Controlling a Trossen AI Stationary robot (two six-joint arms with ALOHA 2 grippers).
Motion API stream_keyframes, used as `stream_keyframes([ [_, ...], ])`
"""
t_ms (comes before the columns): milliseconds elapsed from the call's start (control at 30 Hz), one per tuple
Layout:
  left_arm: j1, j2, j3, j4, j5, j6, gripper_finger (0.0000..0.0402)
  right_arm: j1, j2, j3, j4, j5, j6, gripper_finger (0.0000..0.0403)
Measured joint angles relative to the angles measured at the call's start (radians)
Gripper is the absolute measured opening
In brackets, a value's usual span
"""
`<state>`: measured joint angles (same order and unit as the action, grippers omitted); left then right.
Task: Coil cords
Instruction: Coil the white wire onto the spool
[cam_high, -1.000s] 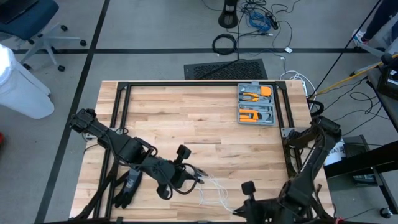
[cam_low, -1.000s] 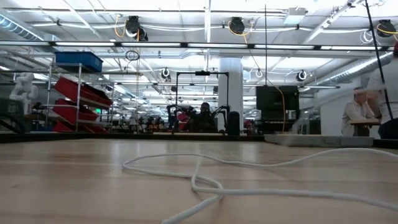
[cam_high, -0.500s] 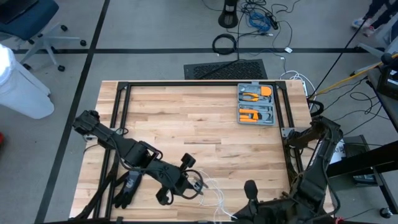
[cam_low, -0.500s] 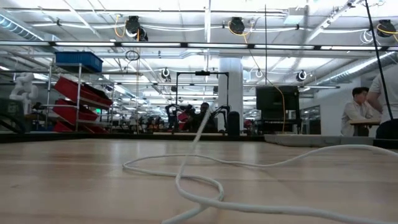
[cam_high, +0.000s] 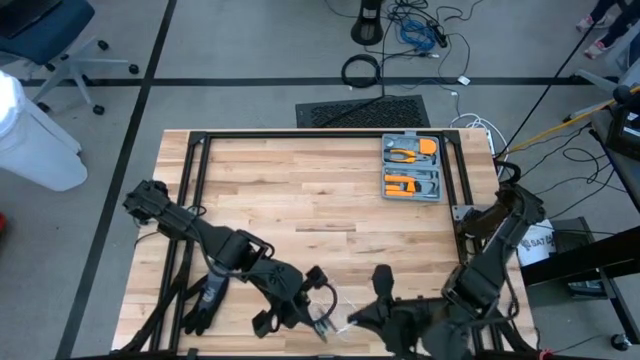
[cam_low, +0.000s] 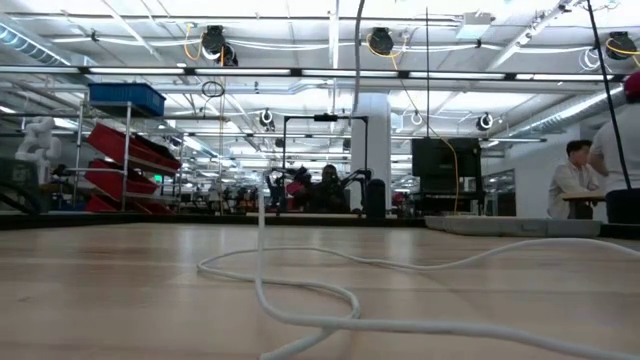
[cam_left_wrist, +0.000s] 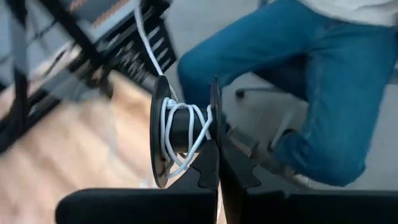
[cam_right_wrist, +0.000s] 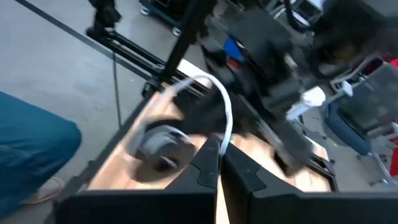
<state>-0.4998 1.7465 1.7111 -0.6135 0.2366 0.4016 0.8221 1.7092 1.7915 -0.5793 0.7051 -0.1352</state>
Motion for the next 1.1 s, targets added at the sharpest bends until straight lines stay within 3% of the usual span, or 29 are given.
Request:
stream_keyframes([
  [400, -0.040, 0.002, 0.000, 0.147, 0.111, 0.116, 0.0000, -0.103, 0.000, 0.000, -0.093, -0.003, 0.079, 0.0000],
  [800, -0.075, 0.002, 0.000, 0.156, 0.084, 0.128, 0.0000, -0.106, 0.000, 0.000, -0.143, 0.001, 0.115, 0.0000],
  [1100, -0.039, -0.026, 0.000, -0.019, -0.034, -0.049, 0.0000, -0.064, 0.000, -0.053, -0.440, -0.005, 0.475, 0.0011],
])
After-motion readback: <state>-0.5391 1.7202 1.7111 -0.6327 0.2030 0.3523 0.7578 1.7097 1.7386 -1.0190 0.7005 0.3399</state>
